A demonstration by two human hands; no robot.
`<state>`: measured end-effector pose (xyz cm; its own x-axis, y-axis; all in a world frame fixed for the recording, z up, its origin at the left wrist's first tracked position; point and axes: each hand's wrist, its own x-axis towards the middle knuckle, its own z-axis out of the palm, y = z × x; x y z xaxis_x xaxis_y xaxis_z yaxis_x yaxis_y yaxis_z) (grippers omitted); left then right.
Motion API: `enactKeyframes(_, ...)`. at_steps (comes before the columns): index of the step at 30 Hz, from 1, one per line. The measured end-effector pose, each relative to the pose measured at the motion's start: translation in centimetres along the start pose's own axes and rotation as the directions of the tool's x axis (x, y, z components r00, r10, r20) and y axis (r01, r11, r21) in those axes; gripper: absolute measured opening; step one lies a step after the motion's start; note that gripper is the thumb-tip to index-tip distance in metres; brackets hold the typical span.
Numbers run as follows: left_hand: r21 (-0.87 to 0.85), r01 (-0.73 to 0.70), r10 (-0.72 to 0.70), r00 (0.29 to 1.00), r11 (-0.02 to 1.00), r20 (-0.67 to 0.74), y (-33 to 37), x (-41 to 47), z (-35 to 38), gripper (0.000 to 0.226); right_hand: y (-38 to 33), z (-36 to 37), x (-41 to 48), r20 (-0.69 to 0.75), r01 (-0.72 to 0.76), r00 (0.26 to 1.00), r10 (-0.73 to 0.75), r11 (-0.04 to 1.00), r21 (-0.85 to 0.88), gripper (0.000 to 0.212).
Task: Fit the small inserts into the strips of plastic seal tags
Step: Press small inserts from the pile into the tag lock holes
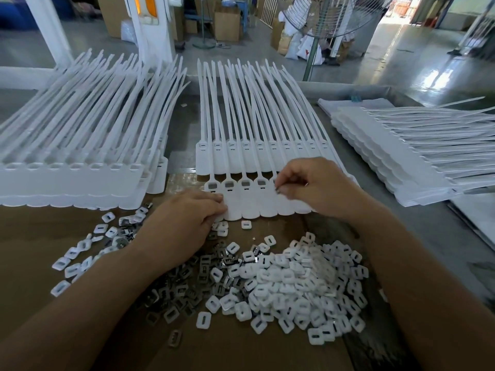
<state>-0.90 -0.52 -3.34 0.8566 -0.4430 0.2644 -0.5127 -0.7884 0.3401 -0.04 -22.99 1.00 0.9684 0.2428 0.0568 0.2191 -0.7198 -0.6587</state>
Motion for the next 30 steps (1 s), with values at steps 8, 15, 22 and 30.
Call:
enactKeyframes(8,-0.012,-0.006,0.006,1.0,1.0,-0.004,0.1,-0.1,0.0,0.028,5.5,-3.2,0.7,-0.4,-0.292,0.872,0.284,0.956,0.042,0.023)
enactKeyframes(15,-0.003,-0.005,0.005,1.0,1.0,-0.006,-0.1,-0.2,0.1,0.028,7.6,-4.2,0.2,-0.436,-0.423,0.791,0.429,0.899,0.117,0.02)
enactKeyframes(22,0.003,-0.011,0.011,1.0,1.0,-0.002,-0.1,-0.1,0.2,0.028,7.9,-4.1,0.1,-0.41,-0.468,0.781,0.471,0.876,0.114,0.025)
enactKeyframes(30,-0.001,-0.006,0.006,1.0,1.0,-0.003,-0.1,0.0,0.3,0.027,8.3,-4.1,0.0,-0.405,-0.491,0.776,0.485,0.866,0.097,0.025)
